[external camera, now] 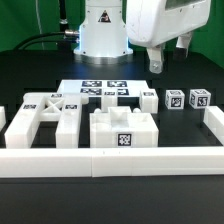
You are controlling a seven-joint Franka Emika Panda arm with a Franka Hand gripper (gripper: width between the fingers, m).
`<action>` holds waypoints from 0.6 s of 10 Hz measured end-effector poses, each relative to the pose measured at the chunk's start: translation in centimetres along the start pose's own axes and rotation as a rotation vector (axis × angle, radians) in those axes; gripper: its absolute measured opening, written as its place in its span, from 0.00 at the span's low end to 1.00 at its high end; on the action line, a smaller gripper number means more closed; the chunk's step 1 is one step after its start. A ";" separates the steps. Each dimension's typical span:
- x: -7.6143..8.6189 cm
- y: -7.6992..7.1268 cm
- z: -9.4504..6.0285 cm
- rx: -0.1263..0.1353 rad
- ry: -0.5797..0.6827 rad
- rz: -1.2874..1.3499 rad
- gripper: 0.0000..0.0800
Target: Assemble chair
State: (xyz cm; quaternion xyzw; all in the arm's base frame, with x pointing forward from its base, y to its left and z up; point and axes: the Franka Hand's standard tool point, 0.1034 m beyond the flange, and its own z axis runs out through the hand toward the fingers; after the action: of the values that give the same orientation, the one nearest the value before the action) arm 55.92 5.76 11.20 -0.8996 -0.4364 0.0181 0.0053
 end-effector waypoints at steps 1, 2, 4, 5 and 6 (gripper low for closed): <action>0.0 0.0 0.0 0.000 0.000 0.000 0.81; 0.0 0.0 0.0 0.000 0.000 0.000 0.81; 0.0 0.0 0.0 0.000 0.000 0.000 0.81; 0.0 0.0 0.0 0.000 0.000 0.000 0.81; -0.2 0.2 0.2 0.001 -0.001 -0.021 0.81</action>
Offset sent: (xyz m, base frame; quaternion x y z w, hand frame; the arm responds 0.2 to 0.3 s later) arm 0.0000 0.0000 0.0000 0.0000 0.0000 0.0000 1.0000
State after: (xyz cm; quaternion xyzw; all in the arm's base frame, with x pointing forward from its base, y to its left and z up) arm 55.94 5.49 11.00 -0.8949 -0.4458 0.0187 0.0054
